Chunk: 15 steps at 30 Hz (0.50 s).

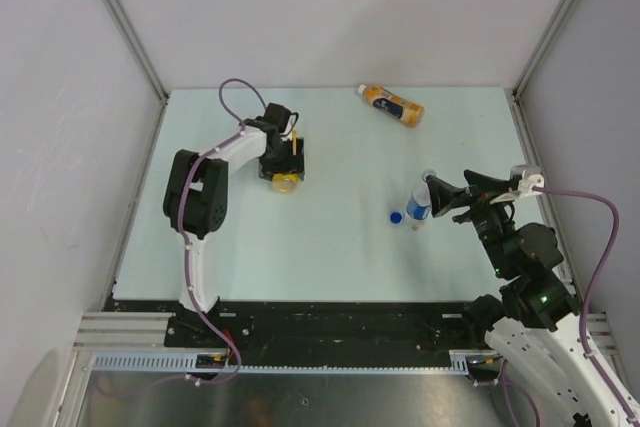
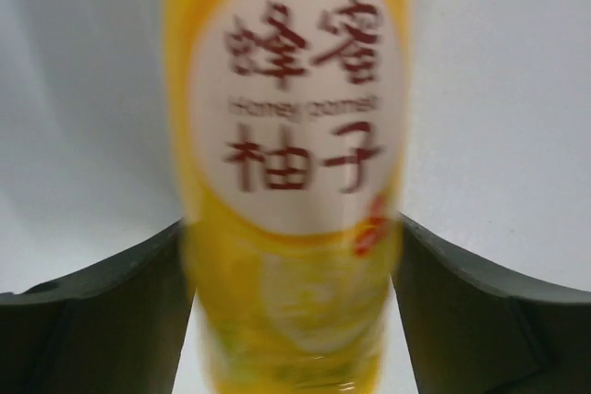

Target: Unscrew the bottle caps

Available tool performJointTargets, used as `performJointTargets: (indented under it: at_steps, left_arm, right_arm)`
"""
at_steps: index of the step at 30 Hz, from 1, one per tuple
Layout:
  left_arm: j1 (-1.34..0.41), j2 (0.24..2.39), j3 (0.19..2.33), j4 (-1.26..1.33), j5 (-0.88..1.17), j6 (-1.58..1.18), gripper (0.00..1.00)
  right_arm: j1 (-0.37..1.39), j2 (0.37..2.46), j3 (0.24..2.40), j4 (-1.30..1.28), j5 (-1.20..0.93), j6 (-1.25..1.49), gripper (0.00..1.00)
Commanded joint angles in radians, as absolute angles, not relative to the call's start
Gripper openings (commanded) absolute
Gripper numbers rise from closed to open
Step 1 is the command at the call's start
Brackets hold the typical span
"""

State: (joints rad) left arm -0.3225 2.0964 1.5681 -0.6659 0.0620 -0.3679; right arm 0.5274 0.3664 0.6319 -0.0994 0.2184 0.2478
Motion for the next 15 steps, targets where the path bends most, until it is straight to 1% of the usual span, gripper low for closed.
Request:
performJointTargets:
  at_steps: [1,4,6,12,15]
  left_arm:
    - [-0.361,2.123,1.594,-0.693,0.072,-0.322,0.76]
    - [-0.372,2.101,1.595,-0.699,0.058,-0.301,0.63]
    - [-0.383,2.08,1.595,-0.704,0.055,-0.286,0.58]
    - [-0.43,1.97,1.592,-0.724,0.029,-0.228,0.57]
    - [-0.463,1.891,1.589,-0.733,0.007,-0.193,0.58]
  right_arm:
    - [0.522,0.371,0.688,-0.083,0.188,0.263,0.99]
    - [0.521,0.367,0.69,-0.082,0.187,0.267,0.99]
    - [0.52,0.366,0.693,-0.082,0.183,0.27,0.99]
    - [0.52,0.369,0.7,-0.076,0.17,0.285,1.0]
    - [0.52,0.389,0.713,-0.051,0.117,0.289,0.99]
